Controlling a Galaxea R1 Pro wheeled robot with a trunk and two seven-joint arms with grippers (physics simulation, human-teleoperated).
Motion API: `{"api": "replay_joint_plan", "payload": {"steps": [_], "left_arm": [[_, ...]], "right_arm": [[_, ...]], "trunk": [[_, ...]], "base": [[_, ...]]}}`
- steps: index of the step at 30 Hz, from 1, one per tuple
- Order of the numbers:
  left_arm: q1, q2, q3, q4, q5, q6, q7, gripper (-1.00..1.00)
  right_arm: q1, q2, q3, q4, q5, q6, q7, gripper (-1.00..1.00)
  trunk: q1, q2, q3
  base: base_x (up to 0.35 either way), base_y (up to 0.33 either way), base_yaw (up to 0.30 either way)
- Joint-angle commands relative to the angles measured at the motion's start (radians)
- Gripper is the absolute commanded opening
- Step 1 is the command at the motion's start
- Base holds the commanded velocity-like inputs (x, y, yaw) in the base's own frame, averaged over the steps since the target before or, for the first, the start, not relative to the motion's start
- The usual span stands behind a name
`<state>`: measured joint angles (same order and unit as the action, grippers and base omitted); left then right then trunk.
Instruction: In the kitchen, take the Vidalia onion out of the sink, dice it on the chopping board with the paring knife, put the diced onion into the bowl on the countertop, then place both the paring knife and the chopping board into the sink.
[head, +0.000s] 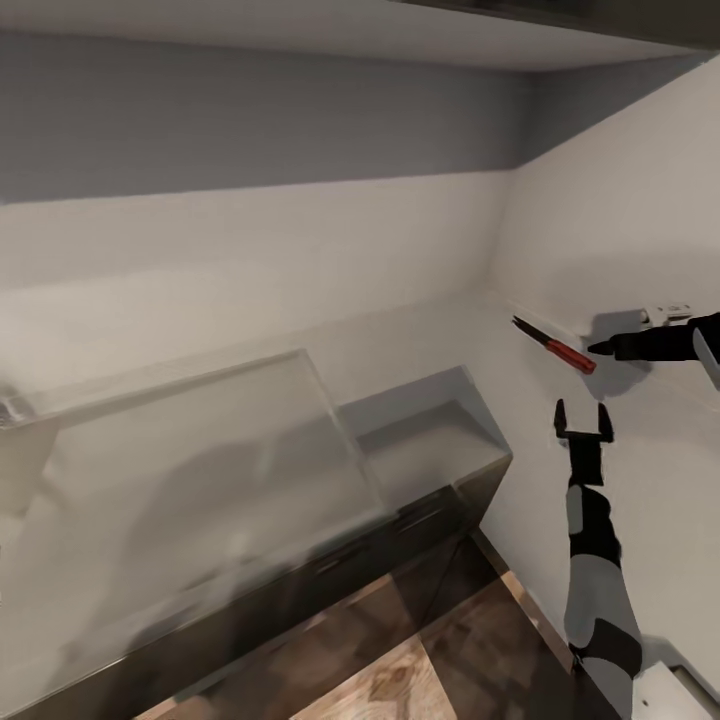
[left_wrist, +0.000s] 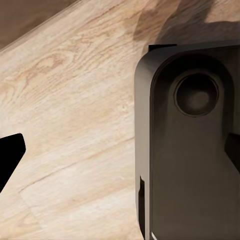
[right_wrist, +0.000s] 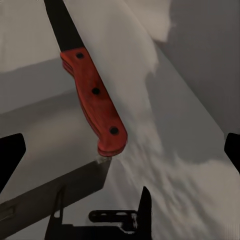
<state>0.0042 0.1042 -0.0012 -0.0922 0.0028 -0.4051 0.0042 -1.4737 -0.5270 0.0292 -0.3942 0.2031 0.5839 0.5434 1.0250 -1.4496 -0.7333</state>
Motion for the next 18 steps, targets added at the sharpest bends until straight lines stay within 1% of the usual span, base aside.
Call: {"api": "replay_joint_plan", "payload": {"steps": [1,8,18], "left_arm": [[0.0,0.0,0.0,-0.001,0.0,-0.001,0.0,1.0],[0.0,0.0,0.0,-0.001,0.0,-0.001,0.0,1.0],[0.0,0.0,0.0,-0.001,0.0,-0.001,0.0,1.0]], "right_arm": [[0.0,-0.001,0.004,-0.002,0.009,0.002,0.007,1.0],[0.0,-0.001,0.007,-0.002,0.009,0.002,0.007,1.0],[0.0,-0.001,0.008,-0.002,0.009,0.002,0.007,1.0]], "trunk": [[0.0,0.0,-0.001],[0.0,0.0,-0.007],[0.0,0.0,-0.009]], "base": [[0.0,0.0,0.119],[0.0,0.0,0.166],[0.0,0.0,0.024]]}}
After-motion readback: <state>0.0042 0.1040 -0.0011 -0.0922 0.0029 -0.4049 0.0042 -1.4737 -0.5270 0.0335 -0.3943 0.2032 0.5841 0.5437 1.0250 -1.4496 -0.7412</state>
